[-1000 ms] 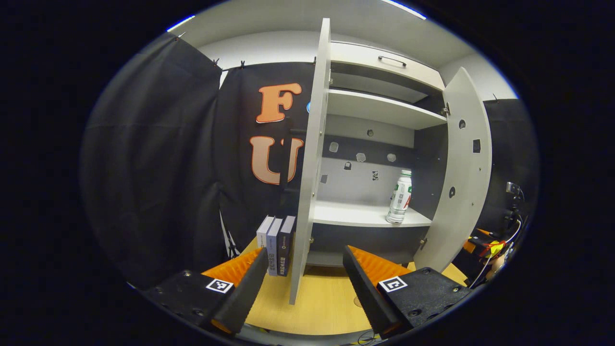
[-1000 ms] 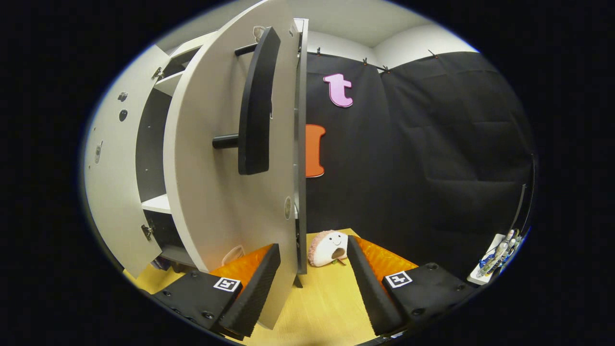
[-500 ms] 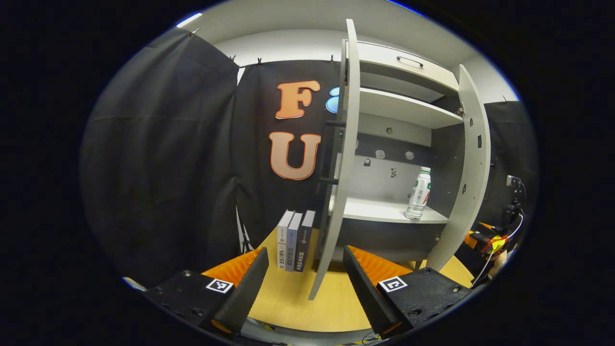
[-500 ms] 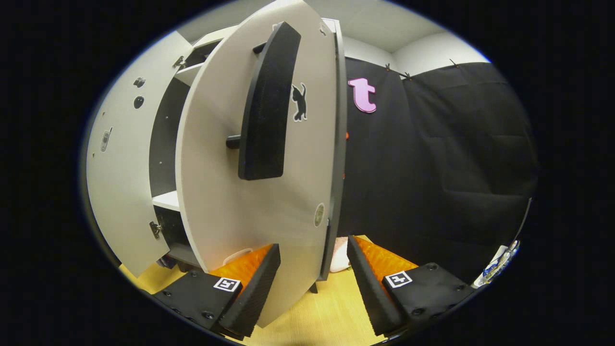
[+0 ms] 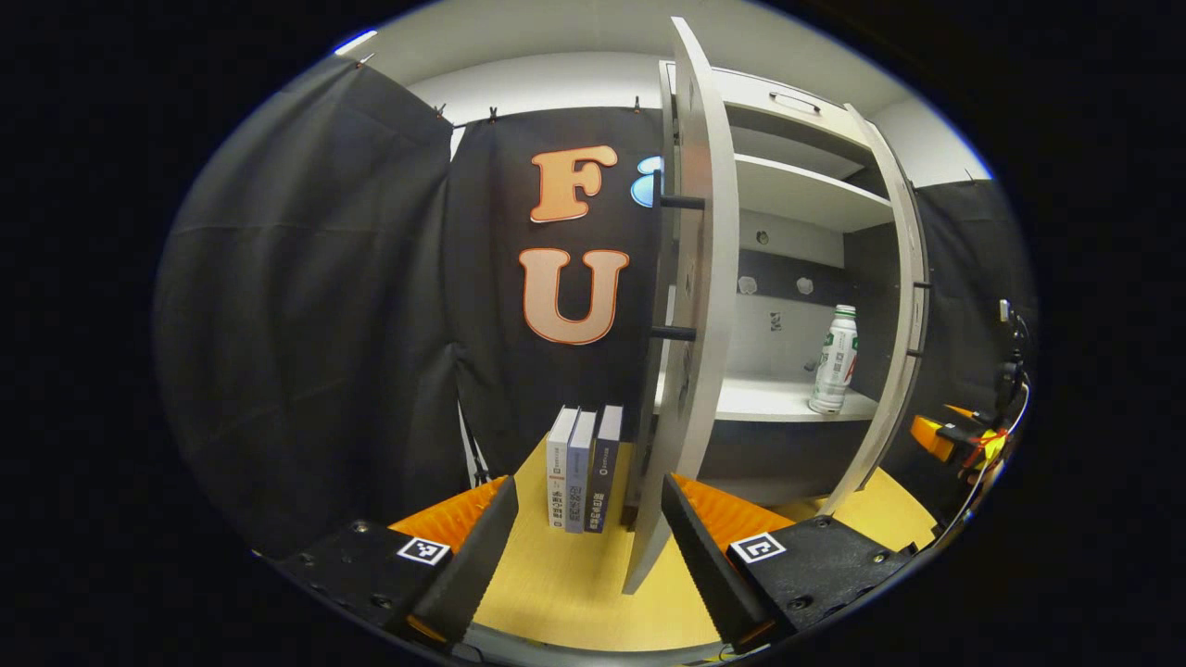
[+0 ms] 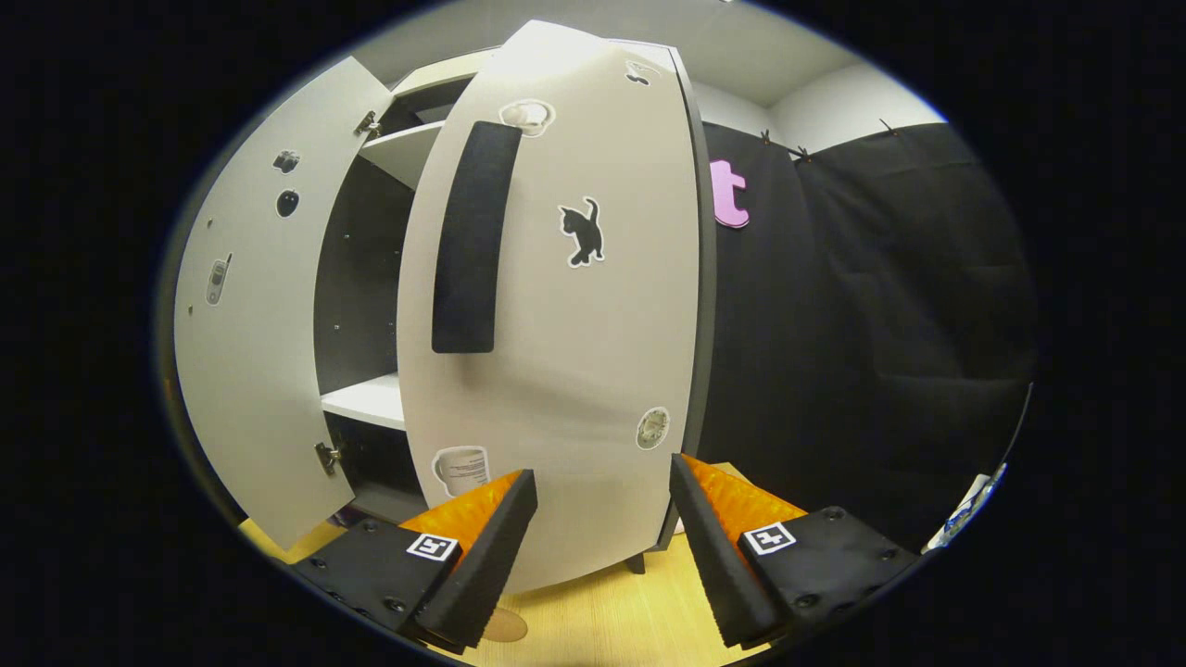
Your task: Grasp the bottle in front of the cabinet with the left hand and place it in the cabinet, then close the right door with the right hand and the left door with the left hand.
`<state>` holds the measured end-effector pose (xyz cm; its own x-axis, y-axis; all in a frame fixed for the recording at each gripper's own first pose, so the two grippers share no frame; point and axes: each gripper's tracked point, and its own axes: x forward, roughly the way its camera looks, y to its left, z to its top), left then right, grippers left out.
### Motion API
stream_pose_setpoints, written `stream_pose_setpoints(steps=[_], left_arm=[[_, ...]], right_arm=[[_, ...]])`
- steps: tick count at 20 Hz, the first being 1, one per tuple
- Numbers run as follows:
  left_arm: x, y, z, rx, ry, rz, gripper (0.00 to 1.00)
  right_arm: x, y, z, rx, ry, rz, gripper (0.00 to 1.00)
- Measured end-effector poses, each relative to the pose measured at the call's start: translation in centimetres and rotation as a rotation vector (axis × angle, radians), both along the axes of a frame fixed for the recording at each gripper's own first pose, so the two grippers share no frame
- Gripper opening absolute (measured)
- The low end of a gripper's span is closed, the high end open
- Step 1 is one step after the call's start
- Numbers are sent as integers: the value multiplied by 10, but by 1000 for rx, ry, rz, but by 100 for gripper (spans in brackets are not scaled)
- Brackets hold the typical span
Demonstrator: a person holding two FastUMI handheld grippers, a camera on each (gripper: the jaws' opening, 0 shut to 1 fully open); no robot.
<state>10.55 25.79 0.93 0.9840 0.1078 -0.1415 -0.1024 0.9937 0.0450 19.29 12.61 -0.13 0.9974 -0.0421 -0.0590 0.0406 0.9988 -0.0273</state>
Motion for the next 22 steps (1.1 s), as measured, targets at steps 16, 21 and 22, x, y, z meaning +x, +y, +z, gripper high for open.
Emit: stream_pose_setpoints(steps=[16, 21, 22], left_arm=[[60, 17, -7, 71, -28, 21, 94], [59, 7, -10, 48, -19, 17, 94], [58, 5, -11, 44, -19, 20, 94]], right_arm=[[-32, -49, 3, 1, -10, -88, 96], [-41, -64, 3, 15, -8, -96, 96], [-42, -67, 5, 10, -13, -97, 96]])
